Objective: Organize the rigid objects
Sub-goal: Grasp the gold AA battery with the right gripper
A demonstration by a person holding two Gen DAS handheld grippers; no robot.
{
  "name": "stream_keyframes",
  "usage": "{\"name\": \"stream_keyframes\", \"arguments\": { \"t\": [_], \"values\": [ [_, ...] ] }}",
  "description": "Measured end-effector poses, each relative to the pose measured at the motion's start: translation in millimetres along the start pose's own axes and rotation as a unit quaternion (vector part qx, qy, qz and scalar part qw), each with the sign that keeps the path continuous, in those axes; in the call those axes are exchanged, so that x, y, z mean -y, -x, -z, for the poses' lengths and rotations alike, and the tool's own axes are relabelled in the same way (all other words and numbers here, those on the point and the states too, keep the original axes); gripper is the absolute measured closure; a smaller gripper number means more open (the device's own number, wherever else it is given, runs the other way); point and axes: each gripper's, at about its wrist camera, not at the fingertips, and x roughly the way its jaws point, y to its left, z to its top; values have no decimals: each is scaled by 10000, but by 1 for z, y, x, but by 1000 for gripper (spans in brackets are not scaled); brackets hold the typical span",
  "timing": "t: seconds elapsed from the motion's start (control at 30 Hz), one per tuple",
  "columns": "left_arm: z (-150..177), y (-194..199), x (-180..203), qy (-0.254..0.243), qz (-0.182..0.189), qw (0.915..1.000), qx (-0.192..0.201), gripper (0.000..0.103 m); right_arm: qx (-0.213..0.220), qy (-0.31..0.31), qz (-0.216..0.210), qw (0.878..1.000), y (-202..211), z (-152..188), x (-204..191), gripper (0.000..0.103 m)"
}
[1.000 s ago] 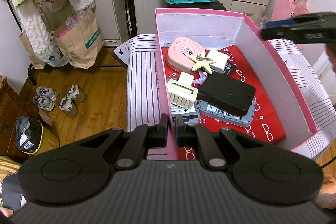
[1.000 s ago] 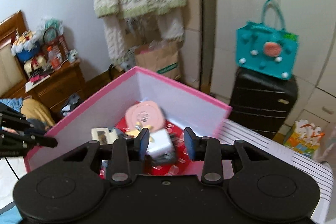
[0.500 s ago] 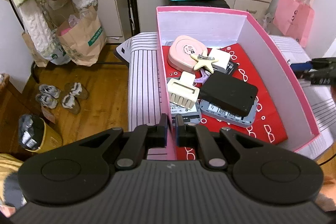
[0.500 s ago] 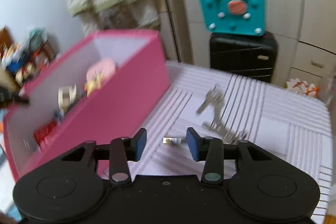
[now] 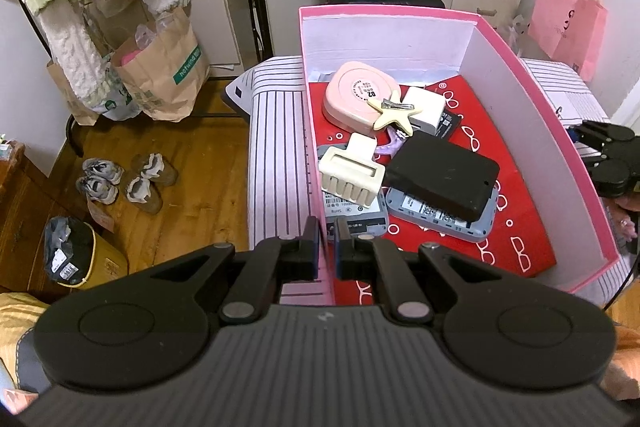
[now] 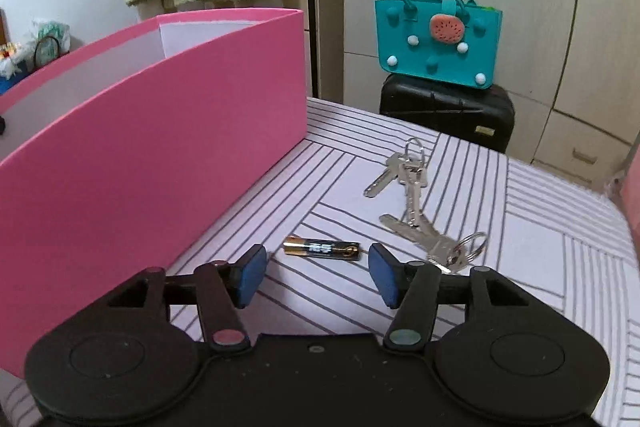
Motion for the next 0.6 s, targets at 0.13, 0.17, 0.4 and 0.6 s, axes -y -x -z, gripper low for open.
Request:
{"name": "stream_keyframes", "arguments": {
  "t": [0.13, 0.17, 0.4, 0.6],
  "values": [
    [0, 0, 0, 4, 5, 10000, 11, 97, 97, -9, 34, 9999, -1, 2, -2, 37],
    [0, 0, 0, 2, 0, 10000, 7, 97, 121, -23, 38, 9999, -2, 2, -2, 37],
    [1, 0, -2, 23, 38, 10000, 9, 97, 419, 347, 150, 9984, 1, 10, -14, 40],
    [-1, -1, -2, 43, 76, 10000, 36, 97, 423, 504, 322, 9973, 6, 9, -23, 56]
  ]
}}
